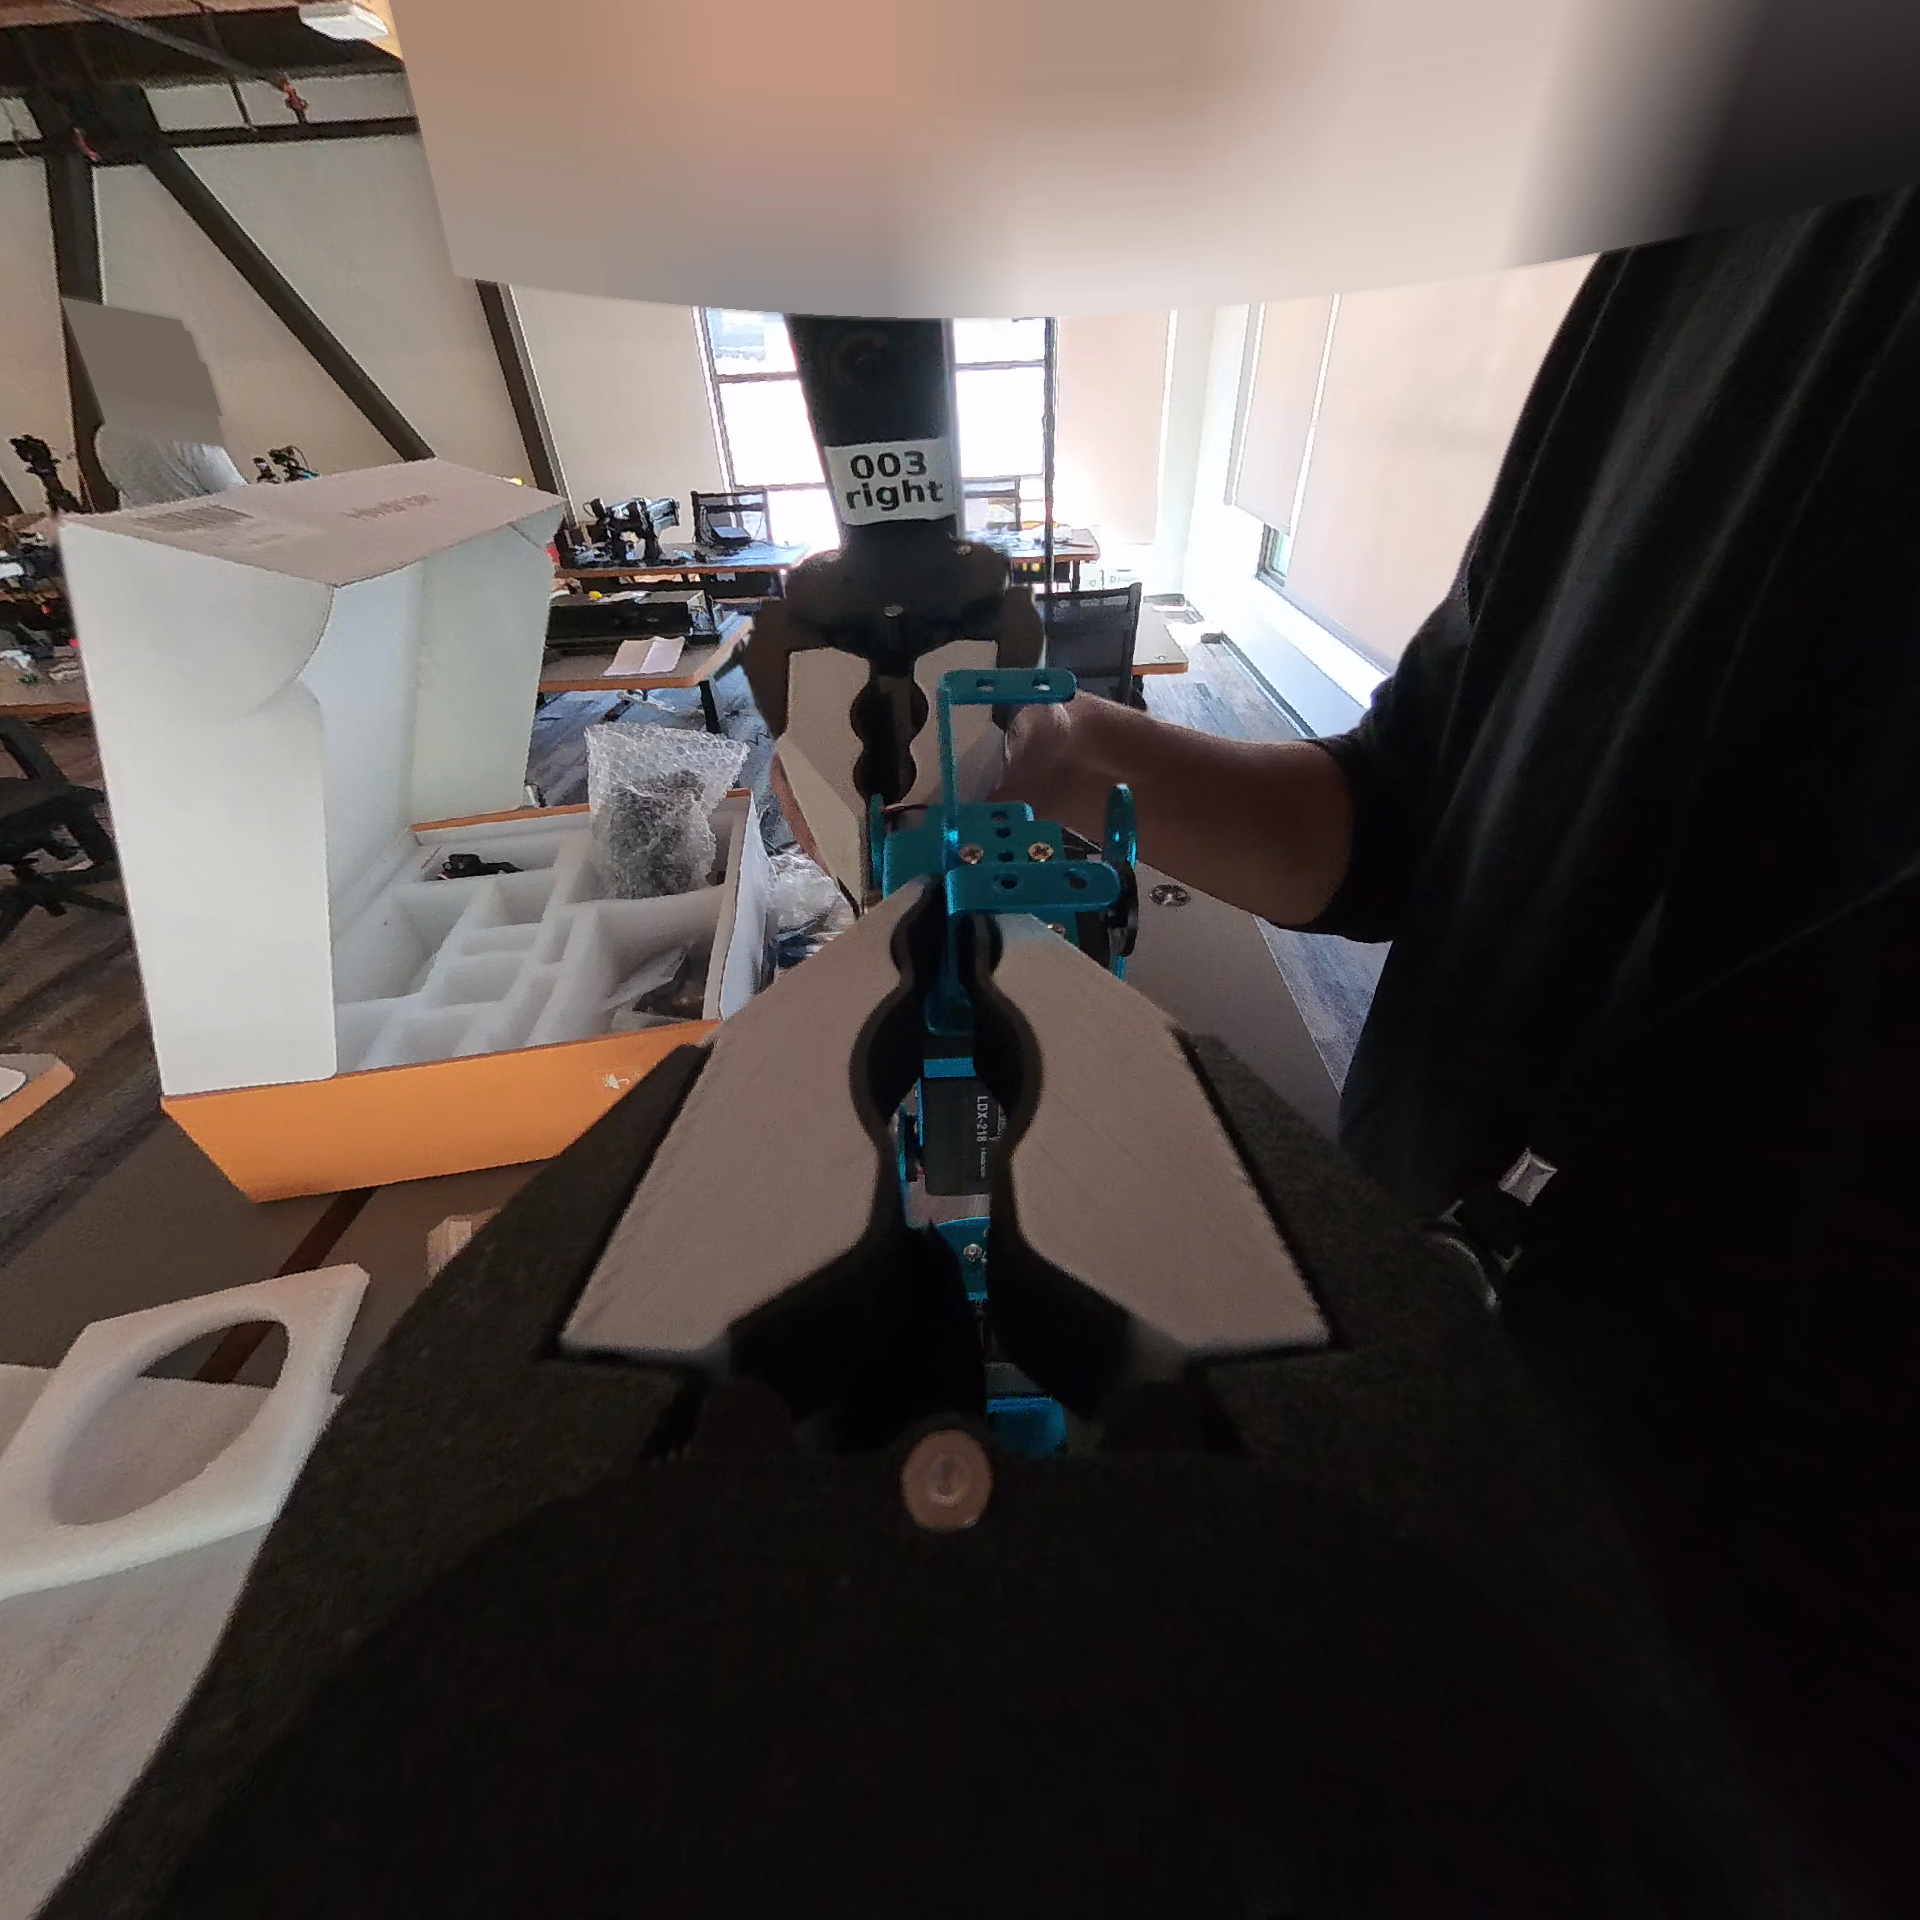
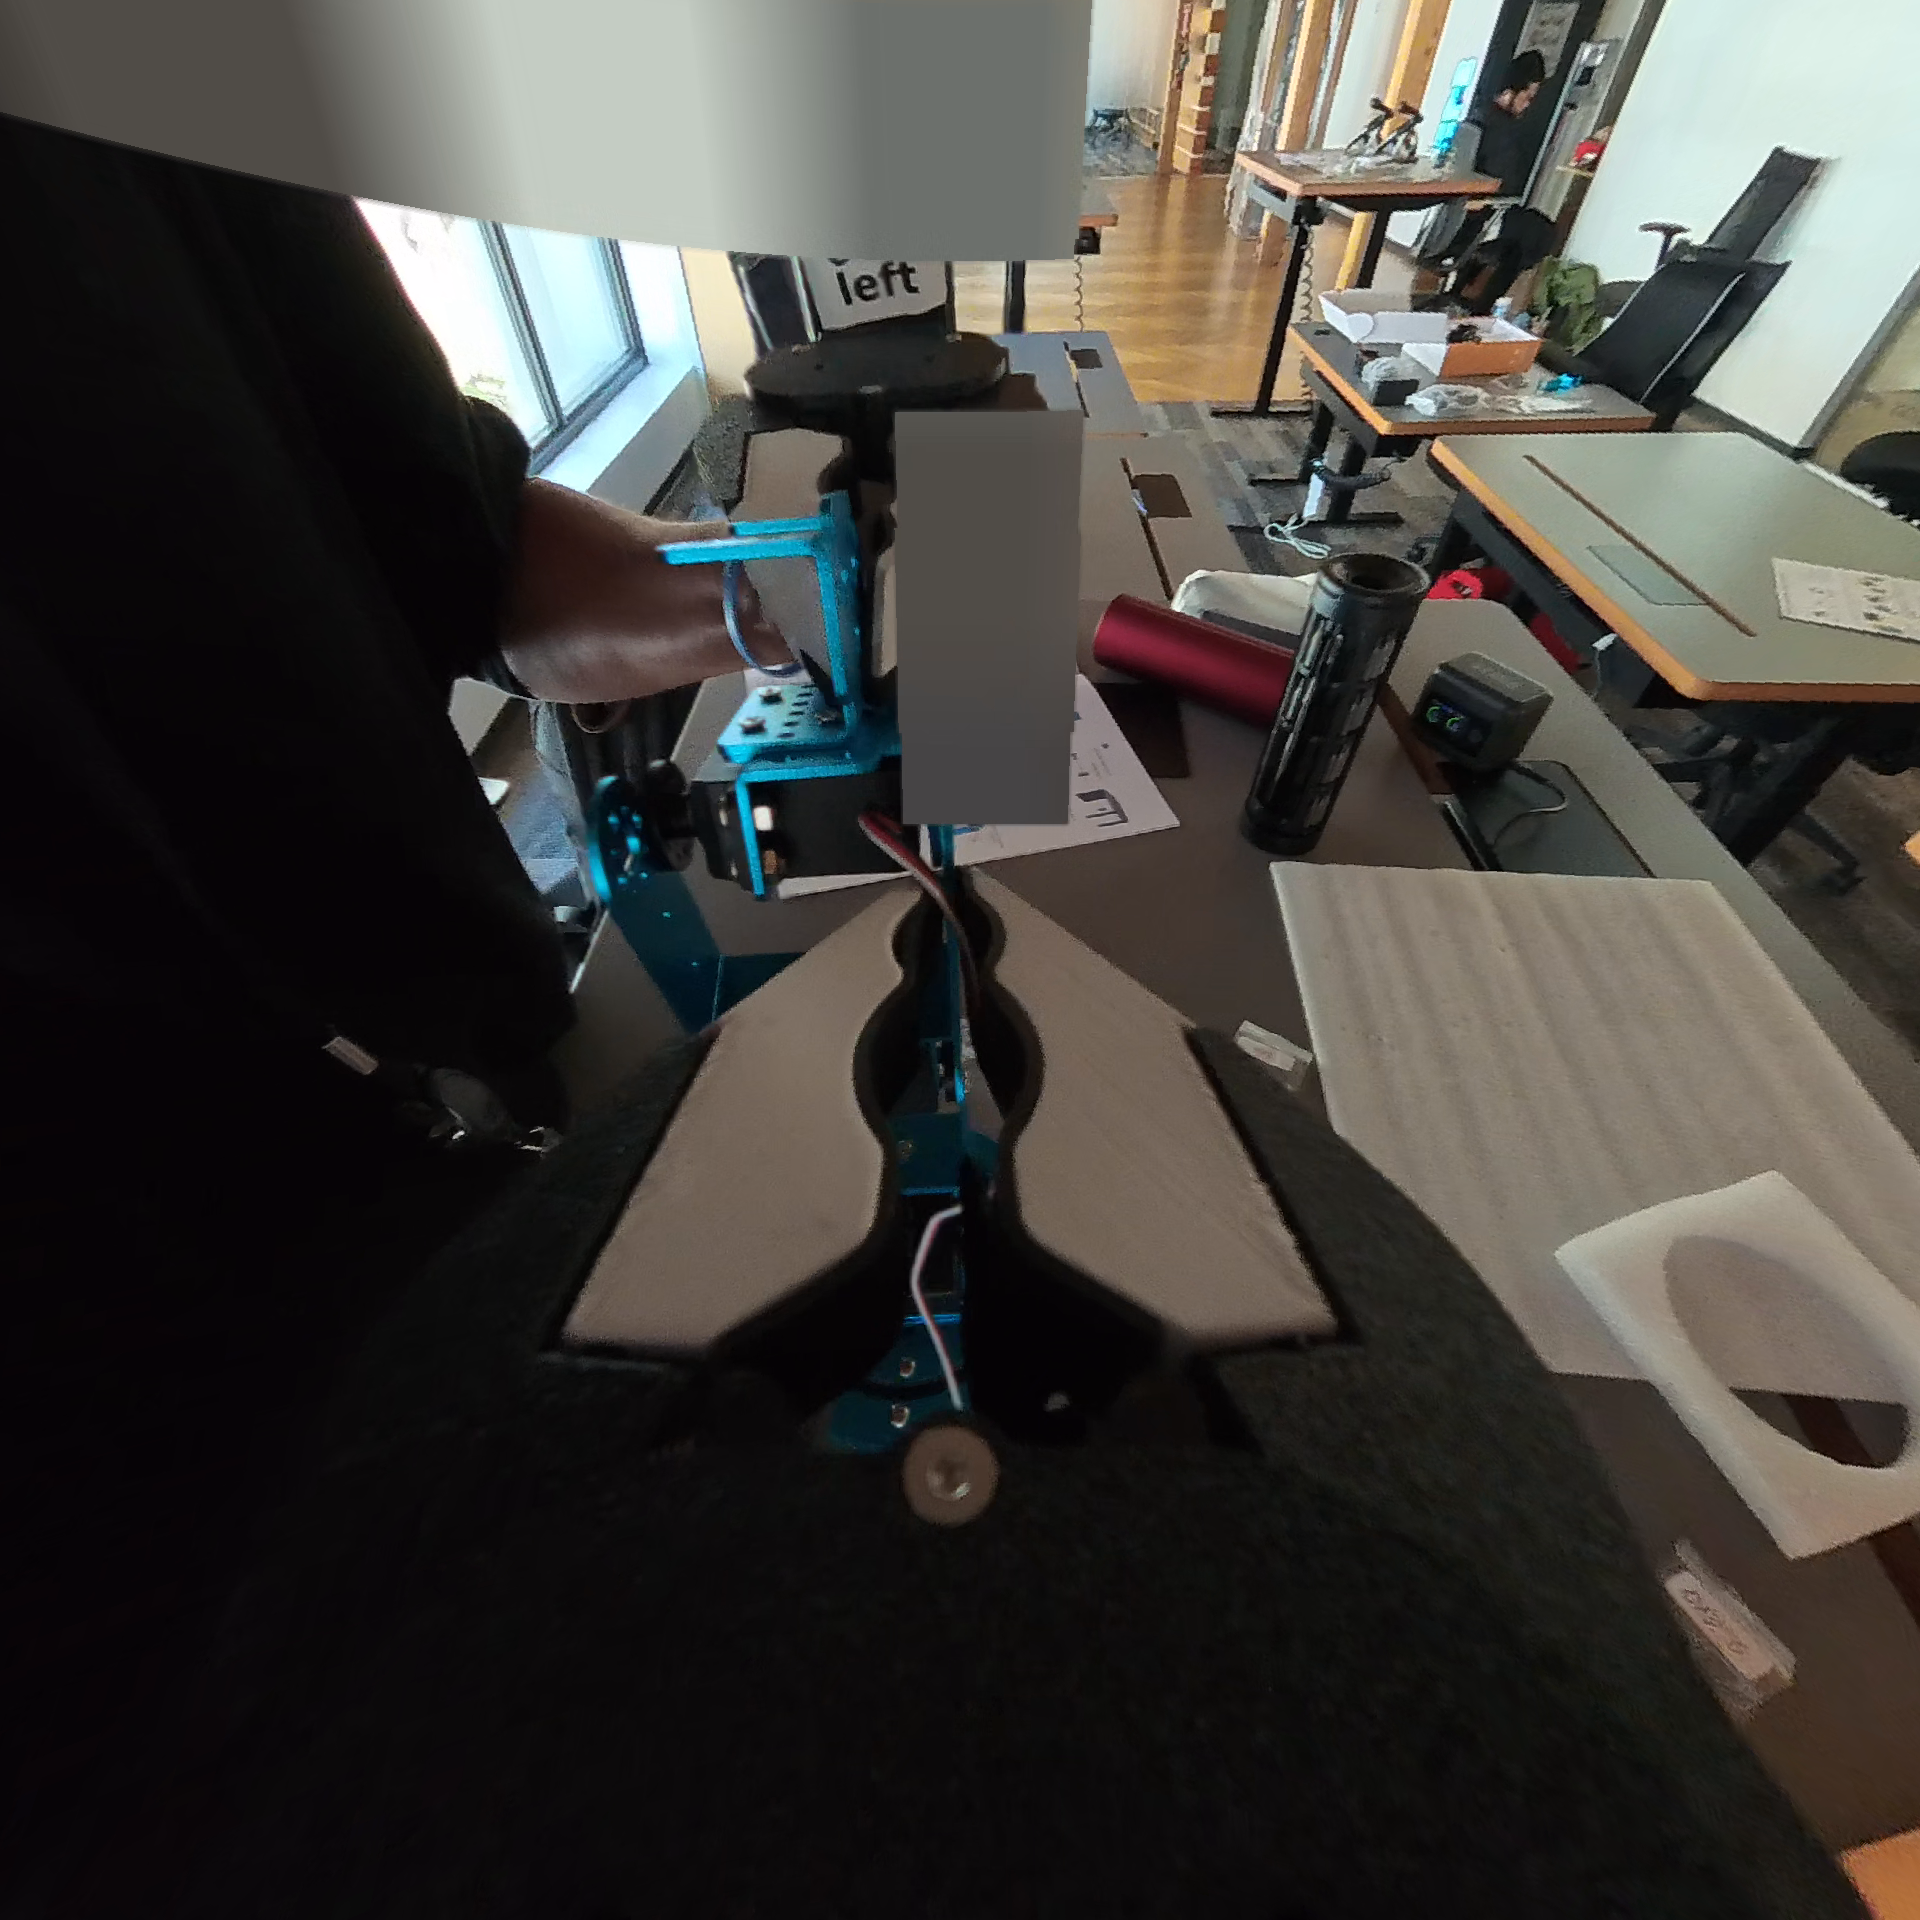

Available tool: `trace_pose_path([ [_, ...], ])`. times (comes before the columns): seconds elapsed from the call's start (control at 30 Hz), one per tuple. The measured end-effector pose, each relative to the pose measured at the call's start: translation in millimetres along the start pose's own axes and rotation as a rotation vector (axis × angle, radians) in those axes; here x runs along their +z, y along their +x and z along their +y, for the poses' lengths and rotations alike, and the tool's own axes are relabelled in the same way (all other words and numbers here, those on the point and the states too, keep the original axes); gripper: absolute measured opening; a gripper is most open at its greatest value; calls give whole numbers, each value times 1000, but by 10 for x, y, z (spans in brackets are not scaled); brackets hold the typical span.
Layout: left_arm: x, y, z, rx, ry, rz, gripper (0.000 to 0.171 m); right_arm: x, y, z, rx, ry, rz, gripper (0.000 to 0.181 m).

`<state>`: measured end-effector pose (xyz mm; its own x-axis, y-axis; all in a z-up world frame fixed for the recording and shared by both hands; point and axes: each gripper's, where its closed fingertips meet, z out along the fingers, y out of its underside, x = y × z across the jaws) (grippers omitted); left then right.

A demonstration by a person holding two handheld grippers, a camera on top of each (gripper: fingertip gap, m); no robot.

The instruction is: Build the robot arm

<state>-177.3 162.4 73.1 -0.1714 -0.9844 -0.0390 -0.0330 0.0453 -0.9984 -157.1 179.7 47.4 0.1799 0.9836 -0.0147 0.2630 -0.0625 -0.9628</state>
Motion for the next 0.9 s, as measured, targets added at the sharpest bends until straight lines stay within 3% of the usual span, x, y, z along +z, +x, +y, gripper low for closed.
trace_pose_path([
  [0.23, -22, -25, 6, -17, -7, 1, 0, 15, 41, 177, -31, -78, 45, 4],
  [0.47, -75, -94, -1, -35, 5, -28, 0, 67, 107, 80, 85, 1, 65, 1],
  [0.9, -118, -120, -15, -87, 52, -13, 0, 103, 154, 82, 157, -44, 187, 2],
])
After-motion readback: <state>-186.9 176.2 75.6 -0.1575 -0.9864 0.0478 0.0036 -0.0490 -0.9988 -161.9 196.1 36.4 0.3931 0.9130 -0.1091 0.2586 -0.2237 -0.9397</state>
